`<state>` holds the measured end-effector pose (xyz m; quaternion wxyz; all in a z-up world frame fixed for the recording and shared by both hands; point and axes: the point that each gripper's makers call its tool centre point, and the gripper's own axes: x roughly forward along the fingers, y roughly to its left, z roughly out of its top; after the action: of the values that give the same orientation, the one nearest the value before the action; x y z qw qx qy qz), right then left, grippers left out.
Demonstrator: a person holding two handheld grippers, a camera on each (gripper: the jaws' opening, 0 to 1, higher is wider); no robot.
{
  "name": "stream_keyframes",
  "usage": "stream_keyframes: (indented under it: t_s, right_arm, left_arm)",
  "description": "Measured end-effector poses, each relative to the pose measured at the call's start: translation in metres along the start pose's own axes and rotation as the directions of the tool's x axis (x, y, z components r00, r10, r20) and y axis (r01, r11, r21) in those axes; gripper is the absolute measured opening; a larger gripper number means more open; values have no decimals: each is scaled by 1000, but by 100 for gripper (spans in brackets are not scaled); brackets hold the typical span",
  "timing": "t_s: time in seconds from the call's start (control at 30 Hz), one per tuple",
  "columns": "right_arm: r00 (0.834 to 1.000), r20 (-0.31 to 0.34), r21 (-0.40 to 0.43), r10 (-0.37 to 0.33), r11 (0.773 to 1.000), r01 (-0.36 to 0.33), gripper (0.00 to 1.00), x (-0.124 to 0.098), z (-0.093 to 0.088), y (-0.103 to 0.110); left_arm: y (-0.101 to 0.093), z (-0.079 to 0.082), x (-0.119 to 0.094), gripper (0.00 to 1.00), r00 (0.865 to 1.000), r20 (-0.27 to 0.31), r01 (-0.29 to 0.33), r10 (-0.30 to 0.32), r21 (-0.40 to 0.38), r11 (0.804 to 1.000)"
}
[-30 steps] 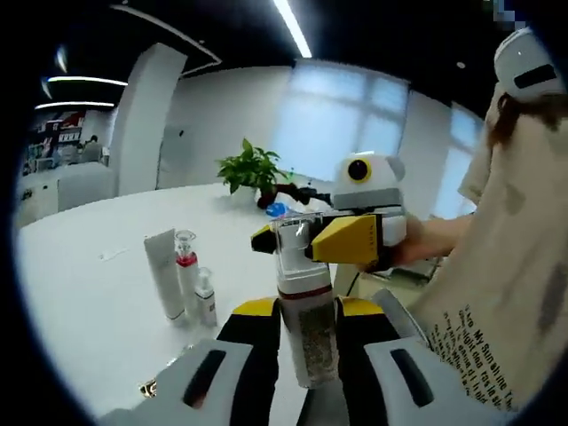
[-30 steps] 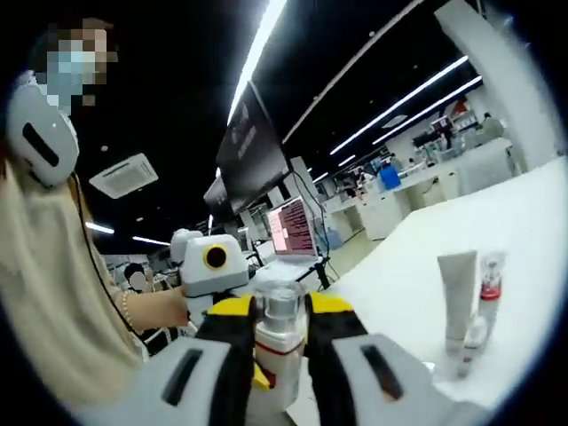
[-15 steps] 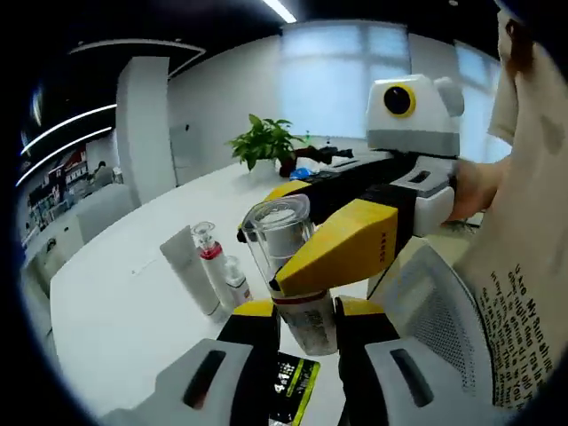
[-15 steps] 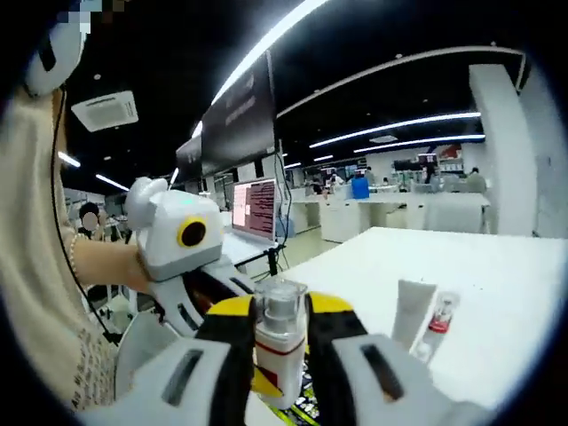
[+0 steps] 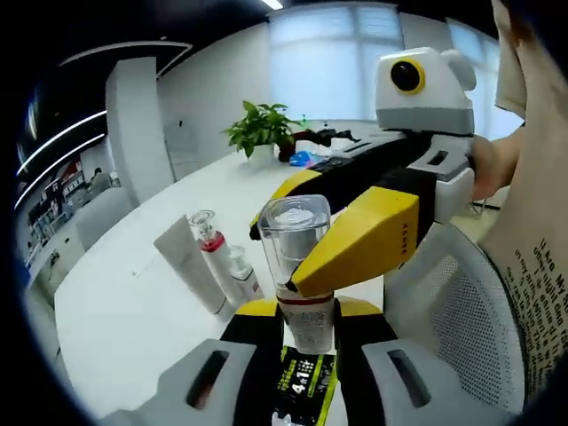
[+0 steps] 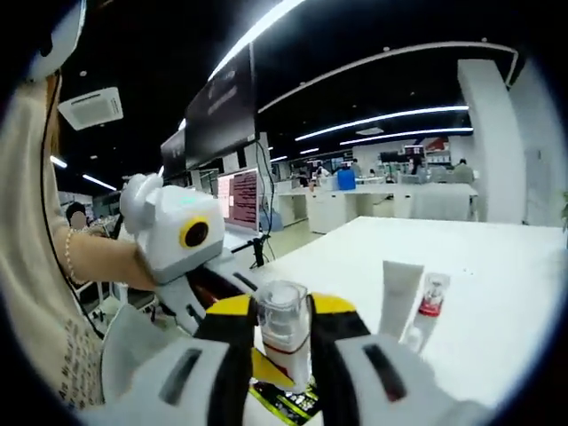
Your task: Arrange the skincare products in the storage area until every visible bottle or jar stands upright without overlapping.
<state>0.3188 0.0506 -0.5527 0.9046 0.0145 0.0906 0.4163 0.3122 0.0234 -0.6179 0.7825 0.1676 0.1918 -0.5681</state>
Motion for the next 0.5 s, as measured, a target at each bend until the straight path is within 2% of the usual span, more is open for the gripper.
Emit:
stream_keyframes:
  t_s: [0.23,0.5]
  right_arm:
    - [998,12,44,-69,997,69,35,-4,-6,-25]
    - [989,-32,99,-143,984,146,39,-20,-29,-52]
  left_arm:
    - [17,-9,19,17,1000,5,-3,2,18,1000]
    - [38,-20,46,17,999,44,1,-2,12,1000]
